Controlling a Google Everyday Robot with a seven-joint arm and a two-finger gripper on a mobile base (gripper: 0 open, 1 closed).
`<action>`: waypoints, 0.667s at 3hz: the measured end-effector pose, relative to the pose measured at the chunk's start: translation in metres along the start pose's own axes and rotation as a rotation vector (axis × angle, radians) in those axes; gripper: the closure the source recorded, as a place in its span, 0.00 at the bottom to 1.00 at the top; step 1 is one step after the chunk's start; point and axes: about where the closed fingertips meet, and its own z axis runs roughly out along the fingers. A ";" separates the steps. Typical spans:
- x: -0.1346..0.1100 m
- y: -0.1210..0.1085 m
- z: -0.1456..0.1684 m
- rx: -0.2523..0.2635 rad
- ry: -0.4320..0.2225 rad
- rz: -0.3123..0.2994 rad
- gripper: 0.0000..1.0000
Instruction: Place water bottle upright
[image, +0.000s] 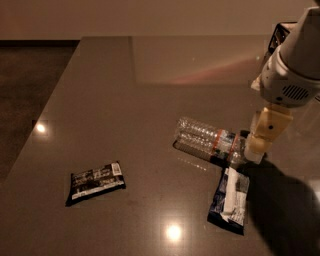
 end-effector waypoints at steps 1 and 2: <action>-0.007 0.008 0.026 -0.057 0.002 0.015 0.00; -0.016 0.012 0.046 -0.084 0.017 0.016 0.00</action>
Offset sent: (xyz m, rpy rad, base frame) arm 0.0084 0.0398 -0.0651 0.0046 0.1282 -0.0015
